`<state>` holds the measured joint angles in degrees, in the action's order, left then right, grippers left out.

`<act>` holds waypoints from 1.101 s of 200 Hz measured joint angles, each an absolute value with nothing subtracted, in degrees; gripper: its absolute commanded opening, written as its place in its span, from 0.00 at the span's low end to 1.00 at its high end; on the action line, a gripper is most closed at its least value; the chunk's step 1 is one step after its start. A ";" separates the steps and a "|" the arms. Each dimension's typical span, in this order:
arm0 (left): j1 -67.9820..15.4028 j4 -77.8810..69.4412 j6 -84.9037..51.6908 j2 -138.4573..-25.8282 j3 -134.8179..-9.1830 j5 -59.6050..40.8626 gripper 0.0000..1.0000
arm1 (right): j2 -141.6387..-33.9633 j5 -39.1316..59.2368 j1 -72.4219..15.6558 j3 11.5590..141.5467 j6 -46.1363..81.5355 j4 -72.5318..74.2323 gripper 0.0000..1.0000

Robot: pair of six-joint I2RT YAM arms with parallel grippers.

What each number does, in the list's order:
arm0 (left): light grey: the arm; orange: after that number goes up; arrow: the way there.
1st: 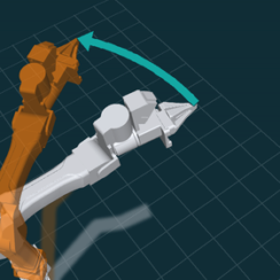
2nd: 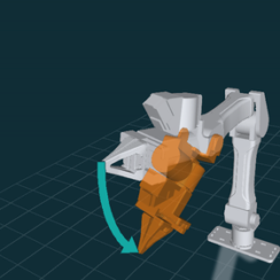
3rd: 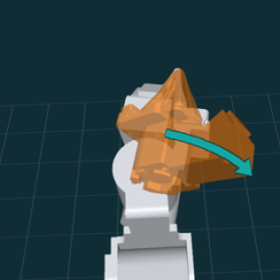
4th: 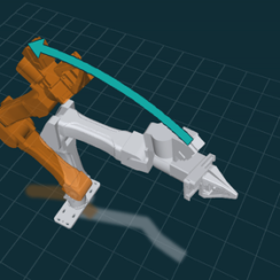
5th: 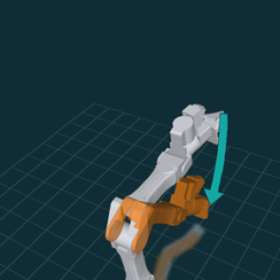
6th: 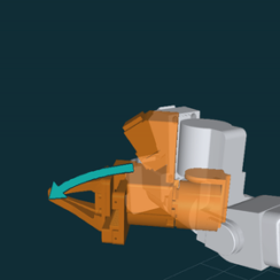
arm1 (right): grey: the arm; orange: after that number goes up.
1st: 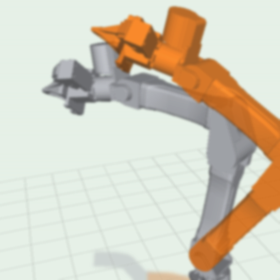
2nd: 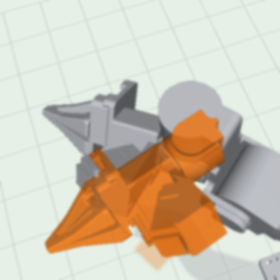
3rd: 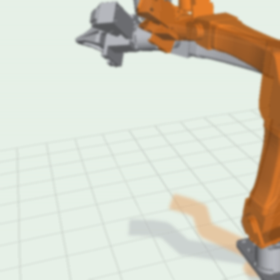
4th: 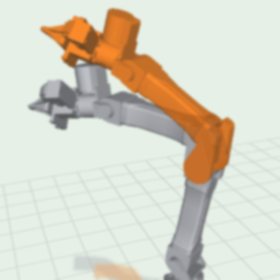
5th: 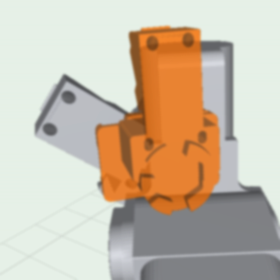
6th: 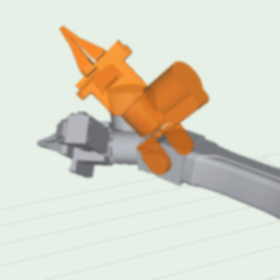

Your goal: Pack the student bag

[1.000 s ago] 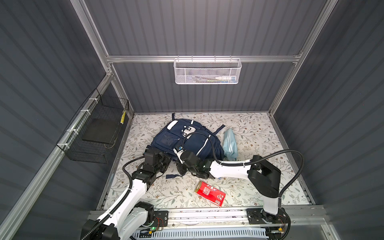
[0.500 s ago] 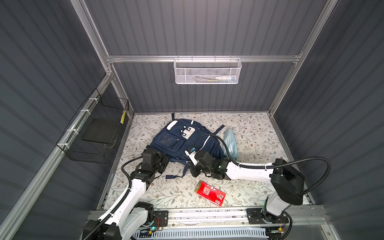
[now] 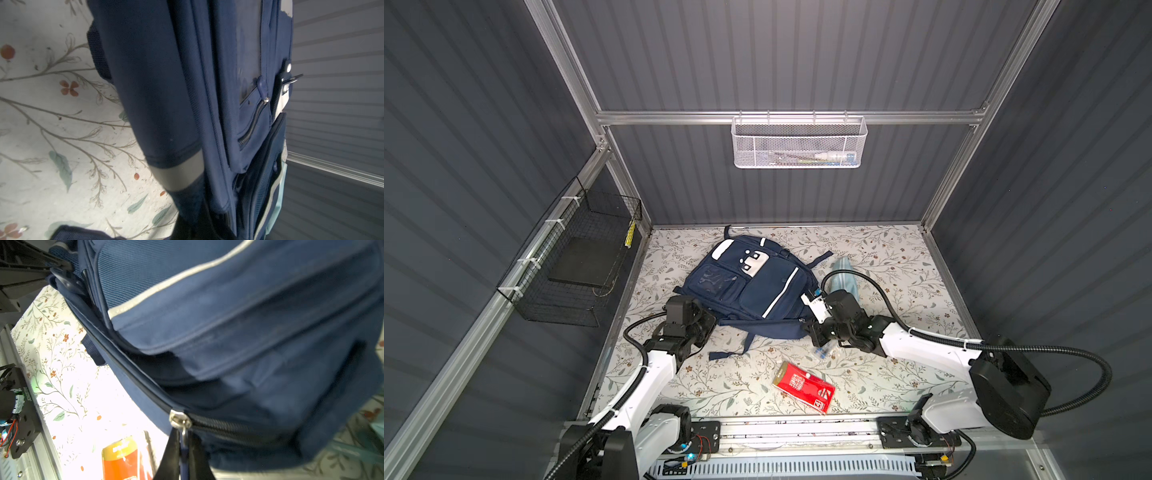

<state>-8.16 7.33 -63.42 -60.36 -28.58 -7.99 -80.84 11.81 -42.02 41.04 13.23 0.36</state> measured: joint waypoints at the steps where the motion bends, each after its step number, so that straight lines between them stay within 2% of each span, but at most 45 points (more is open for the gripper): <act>1: -8.16 7.31 -63.37 -60.49 -28.60 -7.94 0.00 | -80.84 11.86 -42.00 41.04 13.17 0.36 0.02; 26: -6.70 6.35 -61.19 -66.65 -31.31 -6.50 0.00 | -81.71 13.52 -43.29 42.11 12.75 -0.75 0.00; 34: -6.07 5.89 -60.38 -68.86 -32.53 -6.02 0.11 | -82.39 13.50 -44.56 42.98 12.80 -1.04 0.00; 59: -4.47 5.10 -57.32 -74.13 -37.12 -3.07 0.63 | -87.00 13.52 -49.95 47.99 13.41 -1.37 0.00; 65: -4.36 5.10 -56.88 -74.13 -37.89 -2.26 0.70 | -88.42 13.76 -51.13 49.34 13.76 -1.26 0.00; 93: -3.81 6.50 -56.07 -67.46 -37.26 -1.02 0.72 | -95.83 15.49 -55.22 55.59 16.84 1.39 0.00; 118: -5.02 6.39 -59.70 -56.62 -29.28 -4.14 0.71 | -101.45 16.45 -56.84 60.14 19.25 3.64 0.00; 142: -12.19 8.80 -65.93 -49.63 -21.61 -5.13 0.72 | -105.14 16.75 -57.87 63.44 20.60 4.75 0.00; 164: -18.70 8.95 -70.30 -49.32 -19.86 -4.91 0.72 | -106.89 16.80 -58.70 65.08 20.80 5.23 0.00; 170: -19.33 7.94 -71.13 -50.33 -19.86 -4.89 0.69 | -107.07 16.97 -58.87 65.17 20.82 5.41 0.00; 178: -19.66 6.02 -72.07 -52.23 -19.86 -4.89 0.54 | -107.26 17.19 -59.00 65.19 20.82 5.65 0.00; 182: -19.75 4.91 -72.79 -53.47 -19.86 -4.82 0.43 | -107.33 17.50 -59.05 65.19 20.78 5.65 0.00; 191: -19.75 3.38 -73.03 -56.29 -19.88 -4.69 0.12 | -107.33 18.06 -59.02 65.19 20.73 5.50 0.00; 196: -19.81 3.03 -73.14 -57.98 -20.08 -4.64 0.00 | -107.31 18.20 -59.02 65.19 20.60 5.41 0.00; 220: -19.97 4.80 -71.94 -61.52 -22.50 -3.95 0.00 | -106.28 17.50 -58.41 63.40 20.18 4.78 0.00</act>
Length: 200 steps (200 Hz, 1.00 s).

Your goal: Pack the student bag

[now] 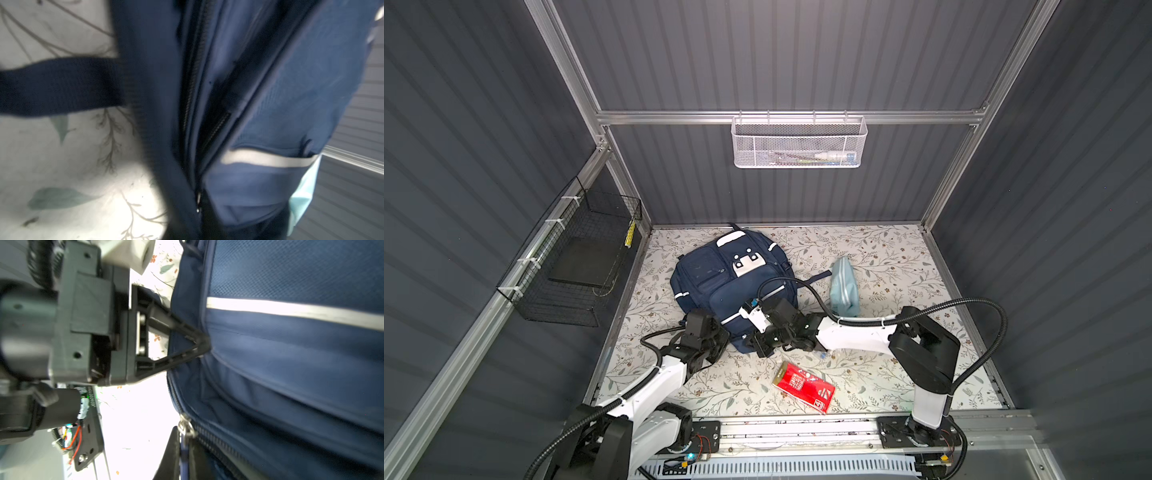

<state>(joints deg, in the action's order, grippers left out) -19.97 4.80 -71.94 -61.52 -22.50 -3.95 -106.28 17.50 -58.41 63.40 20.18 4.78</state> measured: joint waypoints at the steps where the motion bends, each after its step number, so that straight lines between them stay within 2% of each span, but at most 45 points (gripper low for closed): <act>1: -19.94 4.86 -71.77 -61.43 -22.65 -3.92 0.00 | -106.17 17.45 -58.35 63.24 20.16 4.78 0.00; 62: -11.46 14.52 -65.43 -51.07 -25.56 -5.85 0.00 | -95.85 17.82 -45.87 52.58 16.01 4.71 0.02; 125: -6.15 21.47 -59.05 -50.43 -29.06 -7.88 0.00 | -100.31 18.63 -33.91 57.49 10.94 0.36 0.00; 163: -4.29 22.02 -56.66 -52.47 -30.04 -7.94 0.00 | -101.65 20.71 -33.58 58.98 10.39 -0.86 0.00; 182: -3.44 22.24 -54.76 -56.34 -30.87 -6.15 0.09 | -99.35 19.84 -36.27 56.47 10.41 -0.86 0.00; 200: -2.07 22.11 -52.03 -61.47 -33.58 -2.46 0.27 | -96.84 18.61 -40.69 54.52 10.48 -1.63 0.00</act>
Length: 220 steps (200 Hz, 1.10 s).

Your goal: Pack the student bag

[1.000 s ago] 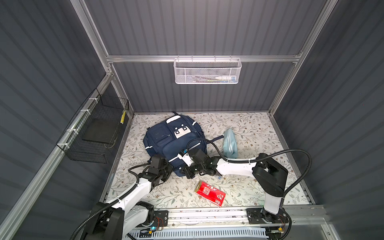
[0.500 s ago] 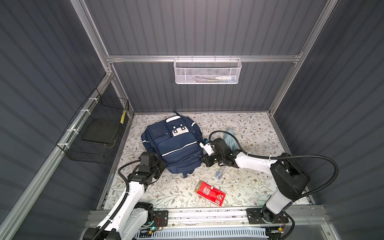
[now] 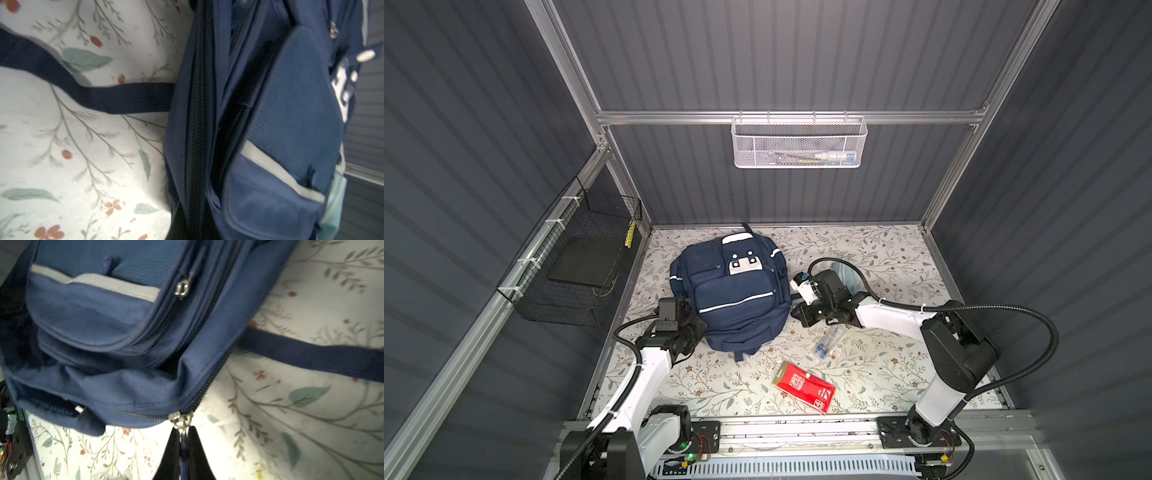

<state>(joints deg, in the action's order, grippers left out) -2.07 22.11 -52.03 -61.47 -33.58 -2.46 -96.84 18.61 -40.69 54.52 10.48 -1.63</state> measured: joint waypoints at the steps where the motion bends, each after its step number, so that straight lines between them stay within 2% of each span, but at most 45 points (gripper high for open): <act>1: -1.87 22.02 -51.62 -62.00 -33.89 -2.07 0.28 | -96.75 18.57 -40.95 54.46 10.48 -1.65 0.00; 36: 1.34 18.06 -49.06 -69.91 -41.21 2.26 0.57 | -95.79 18.13 -51.09 54.30 13.15 -0.34 0.00; 58: 1.17 16.91 -49.12 -66.89 -40.84 1.56 0.62 | -99.68 19.73 -53.28 57.21 15.55 1.06 0.00; 79: -0.40 18.72 -49.95 -58.81 -38.00 0.47 0.65 | -104.95 20.16 -54.00 61.84 17.19 1.78 0.00; 110: -9.32 16.51 -57.89 -49.10 -28.03 -3.01 0.70 | -108.95 21.21 -54.85 66.22 18.24 3.05 0.00; 134: -15.03 10.44 -64.73 -53.28 -22.72 -4.51 0.83 | -109.23 21.45 -55.77 67.24 18.46 3.40 0.00; 155: -18.55 5.43 -67.37 -59.83 -24.60 -2.72 0.84 | -109.23 21.39 -56.53 67.11 18.46 3.42 0.00; 162: -19.55 3.99 -68.03 -62.17 -25.61 -2.33 0.81 | -109.23 21.41 -56.71 66.98 18.46 3.70 0.00; 168: -20.36 2.61 -68.75 -64.38 -26.37 -2.28 0.74 | -109.23 21.39 -56.84 66.78 18.50 4.10 0.00; 173: -20.91 1.43 -69.04 -65.95 -26.76 -2.31 0.62 | -109.23 21.30 -56.90 66.50 18.68 4.47 0.00; 189: -22.24 -1.69 -70.24 -71.09 -27.33 -2.52 0.12 | -109.23 20.51 -56.84 65.41 19.09 5.54 0.00; 194: -22.48 -2.46 -70.32 -72.05 -27.33 -2.57 0.00 | -109.23 20.18 -56.71 65.08 19.18 5.76 0.00; 220: -22.79 -2.00 -69.49 -72.36 -28.14 -1.63 0.00 | -108.49 19.31 -56.16 63.44 19.22 6.11 0.00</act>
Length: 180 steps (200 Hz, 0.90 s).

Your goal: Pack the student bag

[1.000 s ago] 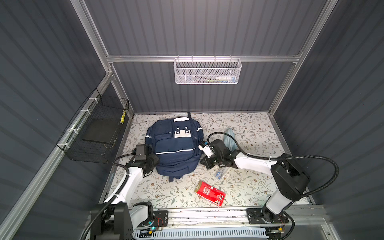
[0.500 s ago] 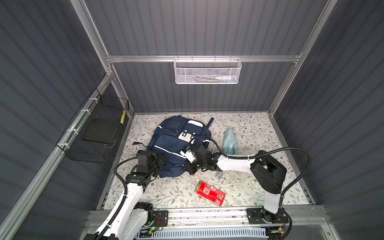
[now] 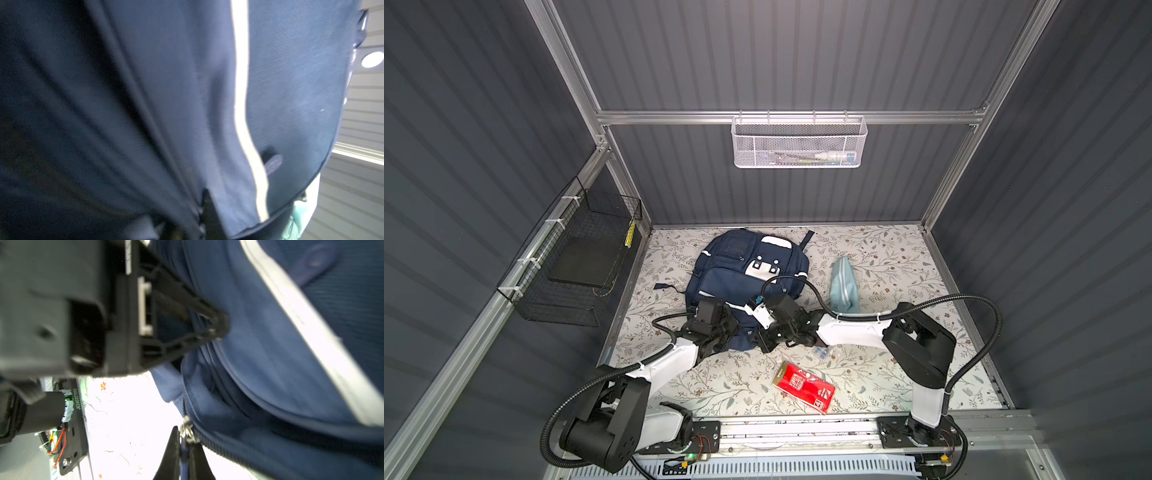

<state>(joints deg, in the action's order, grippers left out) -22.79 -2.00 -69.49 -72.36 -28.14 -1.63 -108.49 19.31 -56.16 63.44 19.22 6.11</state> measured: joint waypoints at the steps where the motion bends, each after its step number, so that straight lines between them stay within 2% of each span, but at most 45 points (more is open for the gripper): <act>1: -22.79 -1.80 -69.34 -72.23 -28.18 -1.54 0.00 | -108.36 19.22 -56.12 63.31 19.20 6.13 0.00; 25: -20.71 5.26 -66.35 -66.32 -30.02 0.03 0.00 | -105.14 18.59 -54.63 60.40 19.00 6.15 0.00; 54: -11.51 12.10 -60.60 -58.28 -30.06 -1.17 0.00 | -103.24 18.96 -47.77 58.89 17.47 4.86 0.00; 79: -6.48 14.24 -57.98 -57.01 -29.06 -5.52 0.00 | -103.88 20.08 -42.70 59.09 14.83 2.22 0.00; 132: -5.89 15.03 -56.64 -57.12 -28.73 -9.08 0.00 | -105.56 20.45 -38.35 61.65 12.25 -1.32 0.00; 180: -5.85 15.46 -55.40 -56.88 -28.97 -9.39 0.00 | -107.46 18.81 -36.84 63.66 10.22 -2.15 0.05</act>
<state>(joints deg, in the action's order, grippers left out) -5.85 15.46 -55.40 -56.88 -28.97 -9.39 -107.46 18.81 -36.84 63.66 10.22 -2.15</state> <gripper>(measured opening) 0.089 0.080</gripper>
